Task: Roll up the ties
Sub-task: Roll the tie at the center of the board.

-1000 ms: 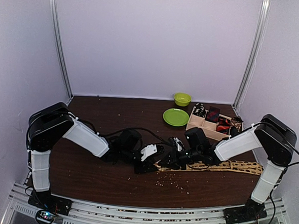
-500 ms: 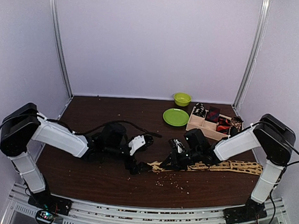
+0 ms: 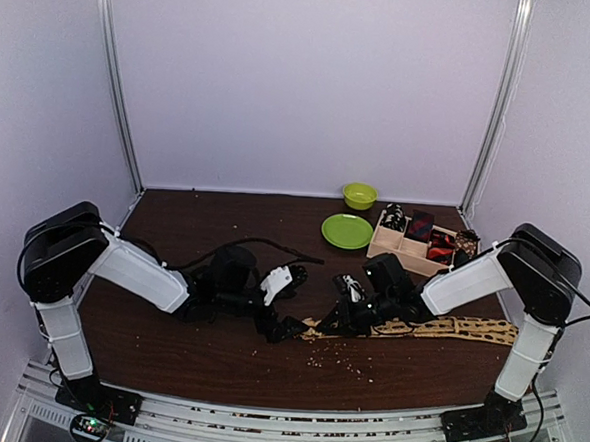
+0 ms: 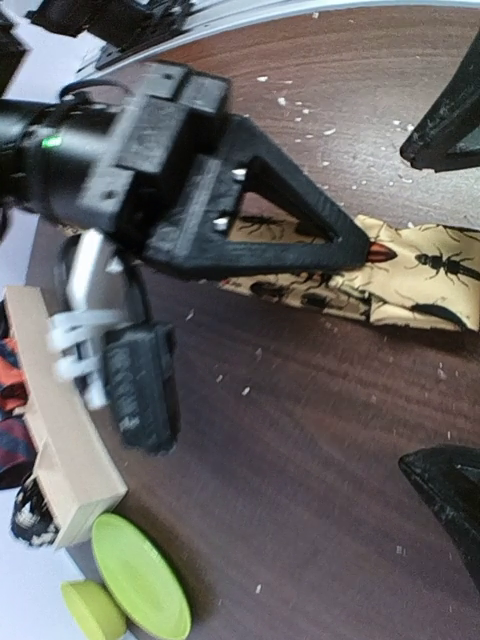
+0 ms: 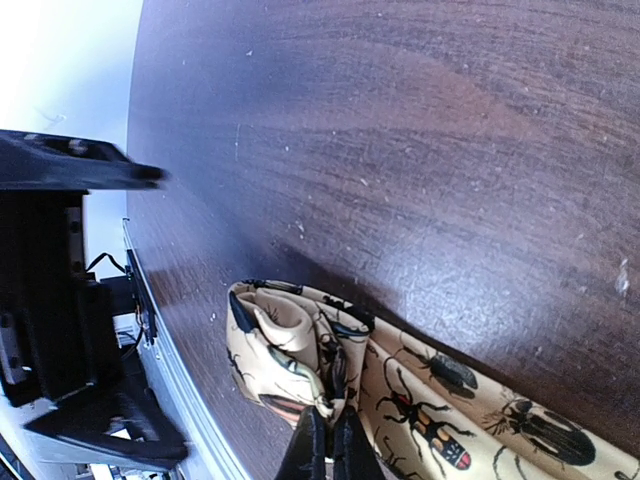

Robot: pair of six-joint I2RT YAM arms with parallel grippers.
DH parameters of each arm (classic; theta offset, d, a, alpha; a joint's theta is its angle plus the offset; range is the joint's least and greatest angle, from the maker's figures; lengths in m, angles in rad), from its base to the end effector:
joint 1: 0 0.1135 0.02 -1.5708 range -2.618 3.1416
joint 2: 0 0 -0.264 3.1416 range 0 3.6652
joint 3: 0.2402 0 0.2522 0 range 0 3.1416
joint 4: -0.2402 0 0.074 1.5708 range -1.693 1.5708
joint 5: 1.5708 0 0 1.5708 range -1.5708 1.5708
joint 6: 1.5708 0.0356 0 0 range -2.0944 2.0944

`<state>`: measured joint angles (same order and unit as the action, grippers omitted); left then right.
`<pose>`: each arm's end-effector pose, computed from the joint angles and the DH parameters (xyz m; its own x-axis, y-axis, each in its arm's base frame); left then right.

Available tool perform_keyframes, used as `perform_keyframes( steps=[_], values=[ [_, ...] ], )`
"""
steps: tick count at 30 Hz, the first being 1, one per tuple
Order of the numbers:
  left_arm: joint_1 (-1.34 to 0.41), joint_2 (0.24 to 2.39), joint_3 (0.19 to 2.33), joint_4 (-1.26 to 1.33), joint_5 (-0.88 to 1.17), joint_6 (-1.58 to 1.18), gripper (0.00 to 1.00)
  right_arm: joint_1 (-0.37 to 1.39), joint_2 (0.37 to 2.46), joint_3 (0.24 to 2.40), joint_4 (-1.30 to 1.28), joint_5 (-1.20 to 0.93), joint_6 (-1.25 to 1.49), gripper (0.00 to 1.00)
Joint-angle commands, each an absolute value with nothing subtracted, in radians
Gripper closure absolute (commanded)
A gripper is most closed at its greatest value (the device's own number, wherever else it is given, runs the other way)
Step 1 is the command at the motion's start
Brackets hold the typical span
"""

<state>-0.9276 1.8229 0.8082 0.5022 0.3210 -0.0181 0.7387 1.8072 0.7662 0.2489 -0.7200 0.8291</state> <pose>0.2070 -0.2948 0.1399 -0.3108 0.3860 -0.8686 0.9188 0.3561 -0.1705 0.2268 0.2383 0.1174 -0.9812 -0.1439 -0.1284 -0.1852 0.5182 0.8349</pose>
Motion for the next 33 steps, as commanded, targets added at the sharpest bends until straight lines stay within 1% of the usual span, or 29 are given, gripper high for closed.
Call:
perform_keyframes(
  steps=[1, 5, 9, 13, 15, 18, 20, 23, 24, 25, 27, 31, 33],
  values=[
    [-0.943, 1.935, 0.861, 0.53, 0.4, 0.046, 0.02, 0.73, 1.829, 0.787, 0.201, -0.722, 0.802, 1.0],
    [-0.949, 1.989, 0.875, 0.559, 0.42, 0.069, 0.03, 0.73, 1.828, 0.787, 0.197, -0.723, 0.801, 1.0],
    [-0.958, 2.029, 0.907, 0.539, 0.415, 0.11, 0.12, 0.73, 1.827, 0.792, 0.194, -0.723, 0.803, 1.0],
    [-0.971, 2.063, 0.956, 0.478, 0.425, 0.16, 0.26, 0.73, 1.826, 0.796, 0.186, -0.725, 0.802, 1.0],
    [-0.975, 2.074, 0.969, 0.454, 0.436, 0.181, 0.36, 0.73, 1.82, 0.796, 0.184, -0.726, 0.804, 1.0],
    [-0.977, 2.074, 0.965, 0.432, 0.452, 0.209, 0.49, 0.73, 1.809, 0.802, 0.18, -0.724, 0.806, 0.99],
    [-0.977, 2.068, 0.954, 0.408, 0.465, 0.229, 0.59, 0.73, 1.799, 0.804, 0.177, -0.724, 0.808, 0.96],
    [-0.977, 2.055, 0.938, 0.379, 0.473, 0.249, 0.7, 0.729, 1.783, 0.809, 0.16, -0.717, 0.803, 0.86],
    [-0.977, 2.05, 0.932, 0.376, 0.474, 0.251, 0.72, 0.729, 1.779, 0.811, 0.153, -0.713, 0.797, 0.84],
    [-0.977, 2.047, 0.93, 0.376, 0.474, 0.249, 0.73, 0.729, 1.775, 0.811, 0.152, -0.712, 0.796, 0.83],
    [-0.977, 2.048, 0.934, 0.366, 0.476, 0.245, 0.75, 0.729, 1.775, 0.811, 0.157, -0.714, 0.797, 0.84],
    [-0.977, 2.055, 0.941, 0.367, 0.479, 0.227, 0.75, 0.729, 1.774, 0.812, 0.161, -0.716, 0.799, 0.92],
    [-0.976, 2.057, 0.94, 0.373, 0.477, 0.216, 0.73, 0.729, 1.771, 0.816, 0.149, -0.709, 0.791, 0.98]
  ],
)
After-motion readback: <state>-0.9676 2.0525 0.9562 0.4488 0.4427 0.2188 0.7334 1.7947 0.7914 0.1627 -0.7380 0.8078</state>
